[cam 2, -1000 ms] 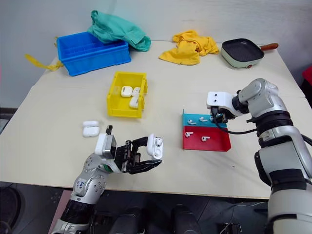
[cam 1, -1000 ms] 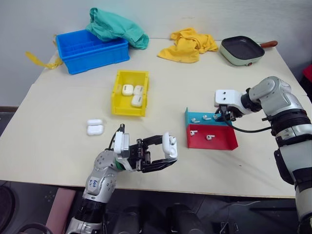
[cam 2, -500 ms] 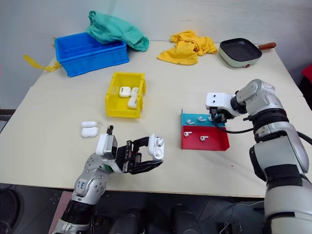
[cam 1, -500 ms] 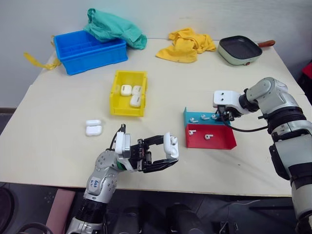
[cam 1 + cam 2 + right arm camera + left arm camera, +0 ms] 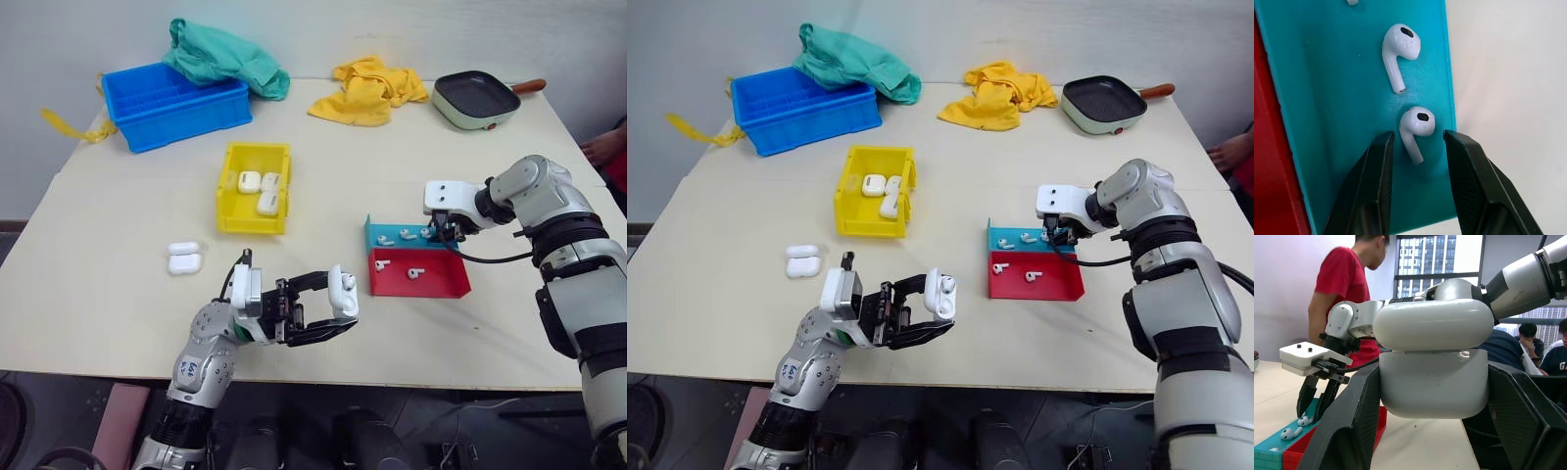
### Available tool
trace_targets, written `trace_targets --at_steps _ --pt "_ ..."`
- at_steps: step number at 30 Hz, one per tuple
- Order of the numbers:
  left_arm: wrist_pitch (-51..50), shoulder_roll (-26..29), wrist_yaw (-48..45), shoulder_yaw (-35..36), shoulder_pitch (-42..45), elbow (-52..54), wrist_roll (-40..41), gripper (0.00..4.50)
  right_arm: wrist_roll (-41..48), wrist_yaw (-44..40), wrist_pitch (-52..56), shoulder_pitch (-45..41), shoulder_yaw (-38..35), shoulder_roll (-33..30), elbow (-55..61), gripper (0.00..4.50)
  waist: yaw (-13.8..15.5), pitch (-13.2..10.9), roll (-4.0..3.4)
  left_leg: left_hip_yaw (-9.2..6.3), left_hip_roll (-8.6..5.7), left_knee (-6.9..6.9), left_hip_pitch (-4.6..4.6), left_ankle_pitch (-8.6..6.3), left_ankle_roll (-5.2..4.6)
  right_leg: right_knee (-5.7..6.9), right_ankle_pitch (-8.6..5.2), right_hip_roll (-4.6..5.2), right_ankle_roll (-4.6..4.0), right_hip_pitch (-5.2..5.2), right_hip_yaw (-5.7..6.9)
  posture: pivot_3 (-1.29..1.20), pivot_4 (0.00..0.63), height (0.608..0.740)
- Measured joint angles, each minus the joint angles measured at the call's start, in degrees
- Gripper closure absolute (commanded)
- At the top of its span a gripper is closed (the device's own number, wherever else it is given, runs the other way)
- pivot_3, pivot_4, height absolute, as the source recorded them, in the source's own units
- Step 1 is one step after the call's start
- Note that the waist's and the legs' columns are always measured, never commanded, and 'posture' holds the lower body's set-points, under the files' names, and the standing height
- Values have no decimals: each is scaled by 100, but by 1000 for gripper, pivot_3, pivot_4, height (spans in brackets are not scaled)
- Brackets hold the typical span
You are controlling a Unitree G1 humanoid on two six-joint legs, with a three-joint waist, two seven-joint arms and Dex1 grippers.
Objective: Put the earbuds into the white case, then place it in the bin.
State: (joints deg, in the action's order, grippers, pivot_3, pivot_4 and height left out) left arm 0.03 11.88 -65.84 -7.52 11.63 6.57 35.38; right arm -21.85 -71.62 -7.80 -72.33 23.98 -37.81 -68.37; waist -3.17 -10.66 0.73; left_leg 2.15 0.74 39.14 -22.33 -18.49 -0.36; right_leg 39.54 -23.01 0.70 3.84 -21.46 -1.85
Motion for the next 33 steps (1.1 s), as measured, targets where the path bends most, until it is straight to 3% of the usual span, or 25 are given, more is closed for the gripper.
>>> trace_targets --at_steps 33 --pt "-5 21 123 -28 -64 166 0 1722 -115 172 57 -95 -294 165 -347 2906 -8 0 0 0 0 4 6 2 3 8 0 0 0 6 -1 0 150 740"
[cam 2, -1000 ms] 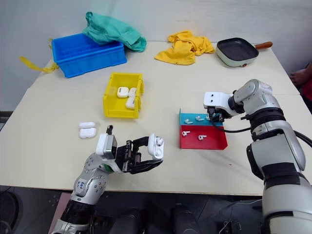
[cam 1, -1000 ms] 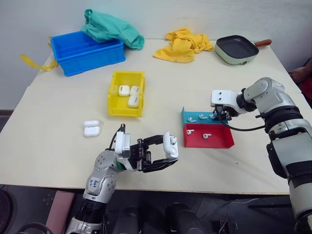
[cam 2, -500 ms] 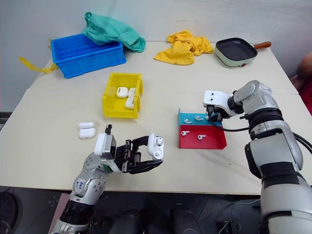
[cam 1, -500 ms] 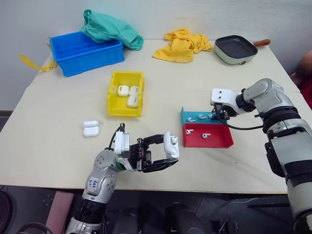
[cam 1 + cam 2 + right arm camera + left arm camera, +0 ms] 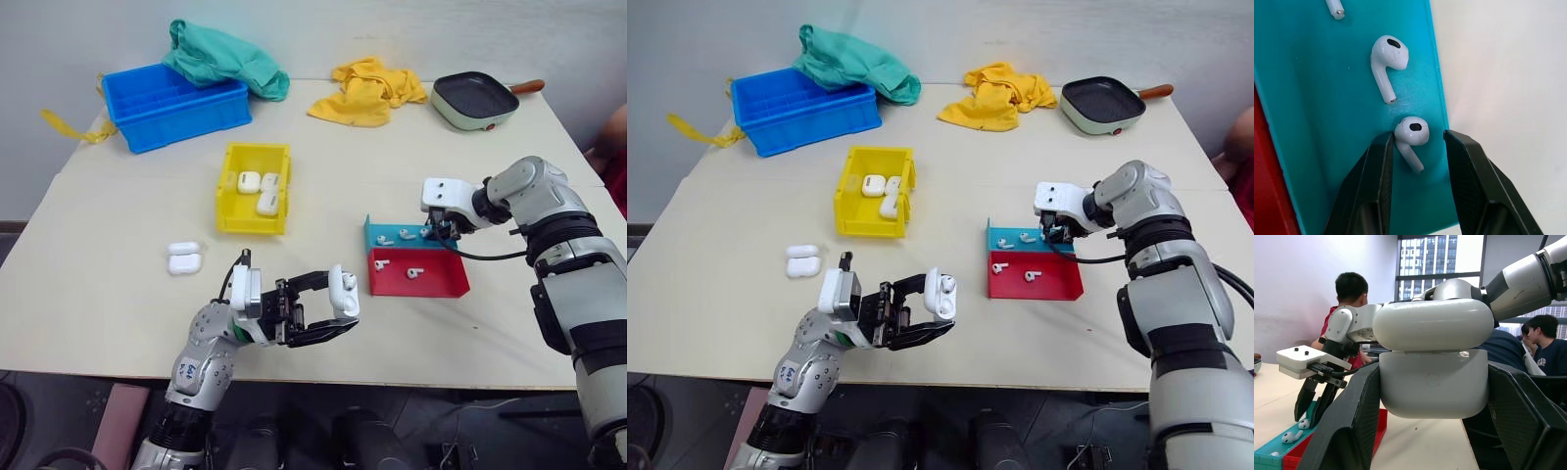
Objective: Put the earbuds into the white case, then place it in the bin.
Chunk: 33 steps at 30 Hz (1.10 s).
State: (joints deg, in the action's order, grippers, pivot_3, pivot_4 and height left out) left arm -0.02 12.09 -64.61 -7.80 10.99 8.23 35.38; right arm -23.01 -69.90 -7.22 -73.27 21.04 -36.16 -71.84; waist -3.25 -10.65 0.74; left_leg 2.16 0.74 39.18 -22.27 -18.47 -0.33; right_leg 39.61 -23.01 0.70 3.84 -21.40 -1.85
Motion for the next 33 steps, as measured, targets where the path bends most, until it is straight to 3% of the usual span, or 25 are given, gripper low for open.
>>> trace_targets --at_steps 11,16,27,33 --pt "0 1 1 -2 0 0 0 1722 7 -7 -5 6 -86 5 -36 2906 0 0 0 0 0 0 0 0 0 0 0 0 0 0 0 0 150 740" --pt "0 4 -4 -2 0 0 0 1722 12 -86 -26 37 -121 5 -36 4060 -1 0 0 0 0 0 0 0 0 0 0 0 0 0 0 0 150 740" --pt "1 5 -25 -2 1 0 0 1722 40 -147 -26 61 -173 -12 -23 4080 0 0 0 0 0 1 1 0 0 1 0 0 0 1 0 0 150 740" --pt "3 15 -50 1 18 -5 2 1722 712 -748 -3 256 -791 -360 234 4080 19 -2 -4 0 0 0 -8 0 -1 -8 0 0 0 -4 0 0 150 740"
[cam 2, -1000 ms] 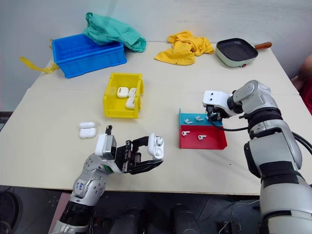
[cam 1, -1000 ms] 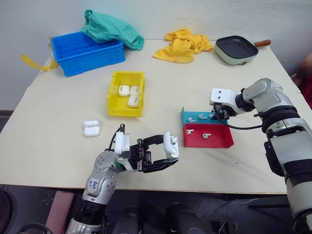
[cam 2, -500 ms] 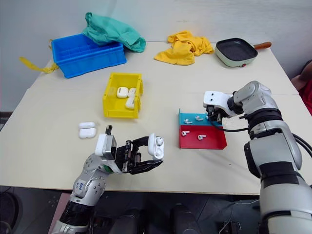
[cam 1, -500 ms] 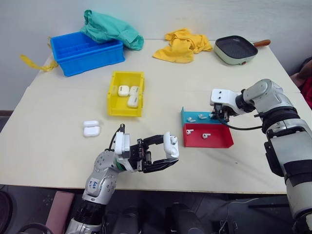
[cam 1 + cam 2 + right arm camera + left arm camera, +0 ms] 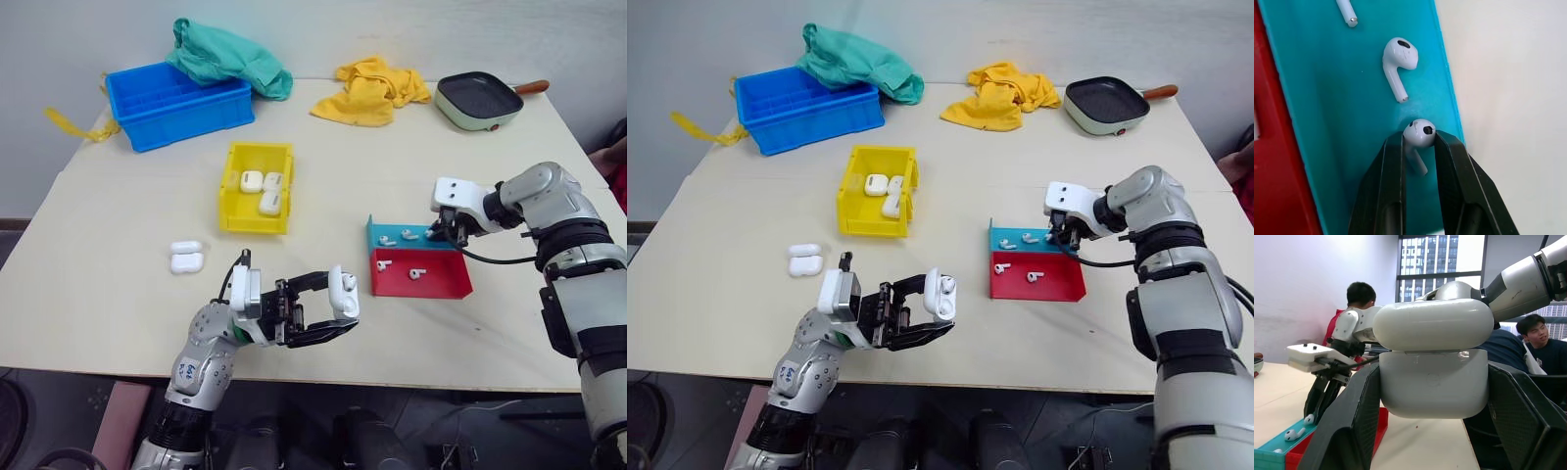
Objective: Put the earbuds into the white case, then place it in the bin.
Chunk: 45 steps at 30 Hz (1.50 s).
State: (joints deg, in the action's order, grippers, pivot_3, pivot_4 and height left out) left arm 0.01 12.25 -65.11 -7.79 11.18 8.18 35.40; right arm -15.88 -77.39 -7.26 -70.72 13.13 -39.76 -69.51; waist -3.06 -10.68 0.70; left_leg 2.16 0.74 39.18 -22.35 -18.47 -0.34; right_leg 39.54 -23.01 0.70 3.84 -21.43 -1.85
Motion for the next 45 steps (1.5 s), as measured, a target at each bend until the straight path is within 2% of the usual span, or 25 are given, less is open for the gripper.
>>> trace_targets --at_steps 5,10,12,14,15,17,21,26,31,45 --pt "-15 -2 -80 25 186 -35 31 1722 1303 -938 561 415 -1015 -644 1349 4080 37 0 0 -4 0 -4 2 0 -1 -5 0 -1 0 6 5 0 150 740" --pt "-76 -114 -179 67 477 -338 95 1722 3542 -971 2914 2346 -2222 -726 4370 4080 126 0 -1 -6 2 -3 -2 -1 -1 -6 0 -3 0 7 8 0 150 740" --pt "-138 -205 -209 102 694 -509 140 1722 4782 -219 4244 3380 -2971 -419 6315 4080 153 1 -2 -13 8 -3 -6 0 0 -4 0 -9 0 6 14 0 150 740" --pt "-184 -246 -220 124 864 -602 165 1722 5656 451 5042 3859 -3358 -152 7376 4080 148 1 -3 -8 7 -3 -6 0 0 -4 0 -10 0 6 10 0 150 740" --pt "-217 -280 -224 142 931 -647 194 1722 6407 1138 5528 4183 -3703 107 8109 4080 150 1 -1 -11 7 -3 -5 0 1 -6 0 -10 1 9 11 0 150 740" --pt "-284 -316 -230 187 1007 -697 248 1722 7485 2146 5974 4633 -4042 486 9040 4080 149 1 -1 -9 7 -3 -6 0 0 -9 0 -11 1 10 9 0 150 740" --pt "-377 -361 -272 227 1117 -710 267 1722 8894 3628 6129 5414 -4037 838 10272 4080 146 1 0 -7 3 -2 -6 0 -3 -19 0 -10 2 15 3 0 150 740" --pt "-507 -462 -325 210 1115 -713 266 1722 9543 4354 5930 5772 -3702 850 10849 4080 144 1 0 -8 3 -3 -4 2 -7 -42 1 -13 2 29 1 0 150 740" --pt "-546 -513 -325 191 1115 -710 260 1722 9743 4480 5734 5900 -3408 658 10891 4080 144 1 0 -8 3 -5 -2 -1 -13 -60 1 -13 2 39 1 0 150 740" --pt "-514 -592 -300 193 1116 -713 163 1722 8971 4057 5093 6173 -2653 507 10908 4080 148 1 0 -10 3 -6 2 -3 -17 -79 1 -13 2 51 1 0 150 740"
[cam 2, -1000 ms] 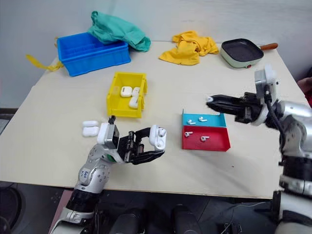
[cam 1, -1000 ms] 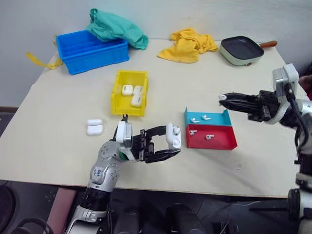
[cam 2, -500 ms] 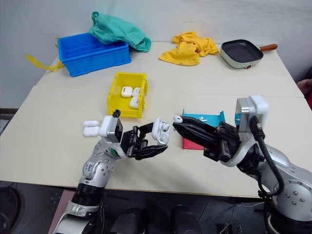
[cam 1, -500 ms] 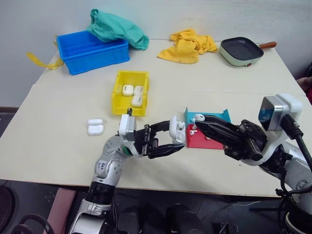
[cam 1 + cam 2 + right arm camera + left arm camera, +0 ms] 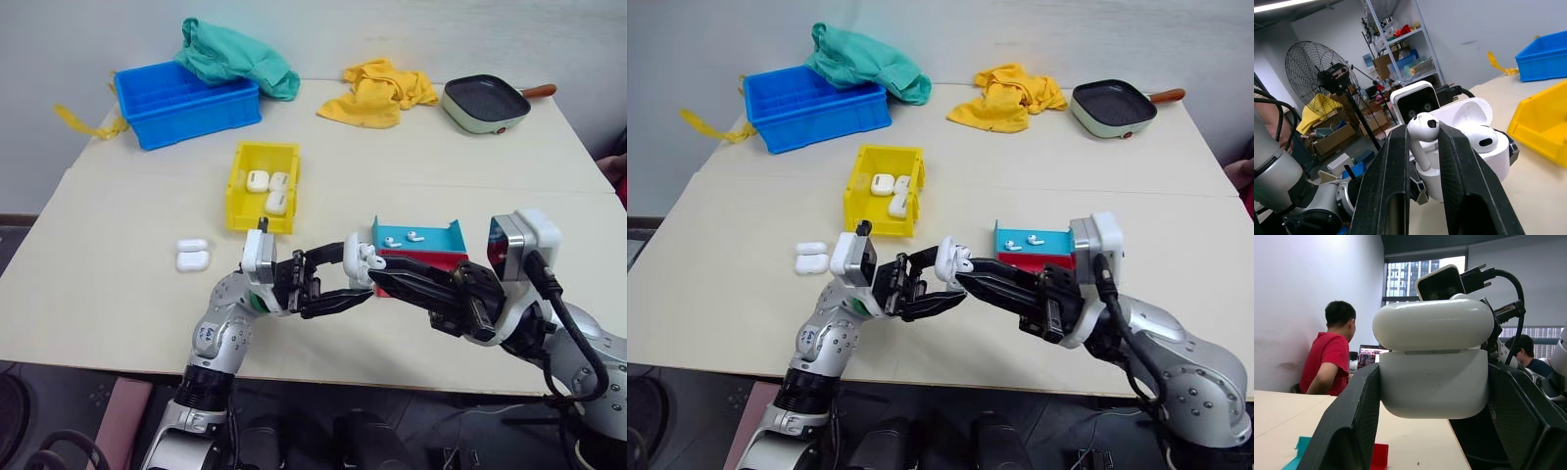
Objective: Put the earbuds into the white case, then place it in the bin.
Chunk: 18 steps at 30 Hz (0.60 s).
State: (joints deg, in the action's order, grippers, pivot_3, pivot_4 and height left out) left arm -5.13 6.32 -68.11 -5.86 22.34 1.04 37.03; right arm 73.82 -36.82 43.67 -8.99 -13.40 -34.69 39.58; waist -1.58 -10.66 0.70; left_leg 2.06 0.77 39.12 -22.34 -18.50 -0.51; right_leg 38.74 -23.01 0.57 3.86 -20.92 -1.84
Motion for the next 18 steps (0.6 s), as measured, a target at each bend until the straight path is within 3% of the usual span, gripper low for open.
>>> trace_targets --at_steps 13,18 --pt "29 -56 -1 -8 -6 -144 -122 1722 -629 -204 -363 68 383 -60 -141 4080 0 0 0 -2 0 -1 11 -4 -7 -24 0 1 0 23 1 0 150 740" --pt "39 -74 34 16 -12 -146 -140 1722 -592 -317 -440 88 359 -156 -148 2470 0 0 0 -2 0 -2 11 -4 -7 -27 0 1 0 24 2 0 150 740"
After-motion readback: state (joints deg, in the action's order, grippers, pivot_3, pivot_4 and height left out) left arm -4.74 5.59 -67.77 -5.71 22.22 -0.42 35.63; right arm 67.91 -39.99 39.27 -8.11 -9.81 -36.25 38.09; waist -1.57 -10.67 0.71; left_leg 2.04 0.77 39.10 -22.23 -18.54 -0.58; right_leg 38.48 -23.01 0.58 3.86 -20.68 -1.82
